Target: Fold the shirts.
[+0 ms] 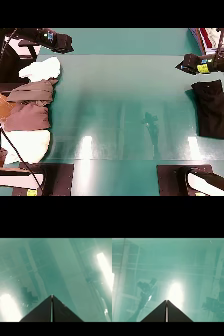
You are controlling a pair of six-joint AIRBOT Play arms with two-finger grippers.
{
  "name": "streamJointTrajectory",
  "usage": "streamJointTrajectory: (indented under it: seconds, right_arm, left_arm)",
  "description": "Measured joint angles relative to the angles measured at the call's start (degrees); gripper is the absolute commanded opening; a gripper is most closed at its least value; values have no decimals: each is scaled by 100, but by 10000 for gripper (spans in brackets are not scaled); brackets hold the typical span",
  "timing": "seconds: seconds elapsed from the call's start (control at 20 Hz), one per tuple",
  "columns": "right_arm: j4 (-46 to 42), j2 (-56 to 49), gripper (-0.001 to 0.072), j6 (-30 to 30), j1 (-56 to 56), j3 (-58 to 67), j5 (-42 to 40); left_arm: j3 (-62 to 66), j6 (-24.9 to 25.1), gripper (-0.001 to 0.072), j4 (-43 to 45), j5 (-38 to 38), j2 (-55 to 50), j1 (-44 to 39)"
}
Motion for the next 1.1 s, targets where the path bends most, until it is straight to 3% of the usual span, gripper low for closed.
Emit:
streamJointTrajectory:
  seconds: [0.65,0.8,0.85,0.9,0.95,1.1]
  right_arm:
    - [26,0,16,0,2,0,0]
    - [37,0,16,0,11,0,2]
    - [39,0,16,0,11,0,4]
    - [39,0,16,0,11,0,4]
    - [42,0,16,0,11,0,7]
    - [44,0,16,0,11,0,31]
  left_arm:
    - [0,0,28,-2,7,0,0]
    - [0,-9,30,-26,415,0,0]
    - [0,-7,188,-24,562,-4,0]
    - [2,22,543,46,715,-15,-2]
    - [0,39,626,229,863,-42,-2]
    - [-7,-365,622,1521,1115,-299,35]
